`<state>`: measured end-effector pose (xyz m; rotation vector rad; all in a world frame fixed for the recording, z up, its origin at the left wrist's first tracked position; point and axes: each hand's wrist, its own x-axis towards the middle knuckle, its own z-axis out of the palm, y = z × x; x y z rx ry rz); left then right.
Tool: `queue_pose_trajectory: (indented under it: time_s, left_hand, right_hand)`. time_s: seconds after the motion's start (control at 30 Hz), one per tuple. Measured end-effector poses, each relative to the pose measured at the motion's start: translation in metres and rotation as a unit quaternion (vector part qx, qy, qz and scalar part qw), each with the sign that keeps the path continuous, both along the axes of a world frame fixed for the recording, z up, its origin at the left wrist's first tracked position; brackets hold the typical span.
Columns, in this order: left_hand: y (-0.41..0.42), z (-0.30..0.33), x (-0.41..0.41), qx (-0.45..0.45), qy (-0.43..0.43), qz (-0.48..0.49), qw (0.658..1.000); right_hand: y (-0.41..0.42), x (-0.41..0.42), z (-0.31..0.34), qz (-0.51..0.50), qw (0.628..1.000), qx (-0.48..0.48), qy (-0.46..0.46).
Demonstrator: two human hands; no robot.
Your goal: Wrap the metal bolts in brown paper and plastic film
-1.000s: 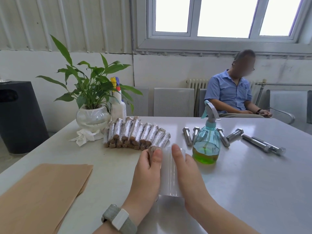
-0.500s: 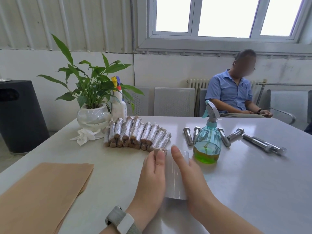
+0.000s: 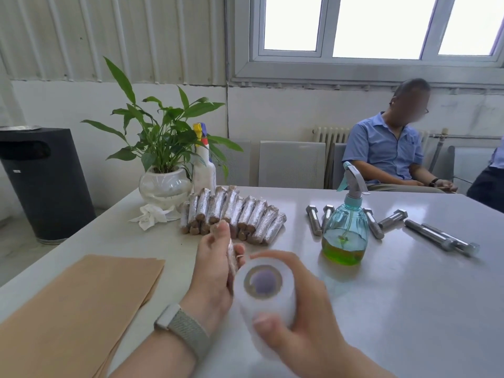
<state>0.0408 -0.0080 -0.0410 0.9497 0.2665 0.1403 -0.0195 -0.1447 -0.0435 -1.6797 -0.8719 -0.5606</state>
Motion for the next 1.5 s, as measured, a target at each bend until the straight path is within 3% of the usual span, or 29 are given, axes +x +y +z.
queue_pose_trajectory:
  time_s: [0.1,0.2,0.27,0.37,0.5,0.57,0.67,0.73,0.9,0.97,1.1,1.23,1.37,1.5]
  left_hand:
    - [0.01,0.006,0.005,0.18,0.011,-0.044,0.983]
    - [0.013,0.031,0.039,0.375,0.052,-0.043,0.924]
    - [0.009,0.048,0.07,0.514,0.052,-0.016,0.856]
    - [0.003,0.06,0.11,0.718,0.038,0.002,0.695]
    - [-0.009,0.058,0.138,0.853,-0.014,0.025,0.521]
    - [-0.014,0.052,0.148,0.888,0.001,0.041,0.459]
    - [-0.013,0.036,0.161,0.909,0.034,0.066,0.41]
    - [-0.009,0.024,0.166,0.901,0.032,0.088,0.423]
    - [0.001,0.022,0.167,0.857,-0.015,0.094,0.507]
    - [0.006,0.028,0.157,0.812,-0.044,0.101,0.573]
    - [0.028,0.029,0.115,0.655,-0.075,0.141,0.738]
    - [0.05,0.011,0.047,0.513,-0.093,0.12,0.845]
    - [0.061,-0.01,-0.002,0.469,-0.1,0.055,0.876]
    - [0.065,-0.026,-0.023,0.492,-0.112,0.06,0.861]
  right_hand:
    - [-0.017,0.021,0.002,-0.103,0.985,0.094,0.1]
    - [-0.031,0.04,-0.005,-0.162,0.96,0.127,0.189]
    - [-0.036,0.046,-0.01,-0.184,0.952,0.13,0.206]
    - [-0.038,0.053,-0.015,-0.217,0.948,0.117,0.203]
    - [-0.039,0.058,-0.017,-0.218,0.95,0.098,0.202]
    - [-0.039,0.059,-0.018,-0.216,0.951,0.088,0.203]
    - [-0.04,0.063,-0.021,-0.212,0.951,0.091,0.207]
    - [-0.04,0.064,-0.022,-0.209,0.95,0.094,0.211]
    - [-0.04,0.063,-0.022,-0.208,0.948,0.107,0.217]
    - [-0.042,0.063,-0.02,-0.21,0.946,0.114,0.221]
    - [-0.045,0.062,-0.017,-0.213,0.938,0.132,0.24]
    - [-0.05,0.061,-0.011,-0.205,0.928,0.133,0.281]
    - [-0.06,0.061,0.002,-0.218,0.923,0.067,0.31]
    - [-0.069,0.057,0.009,-0.218,0.918,-0.029,0.33]
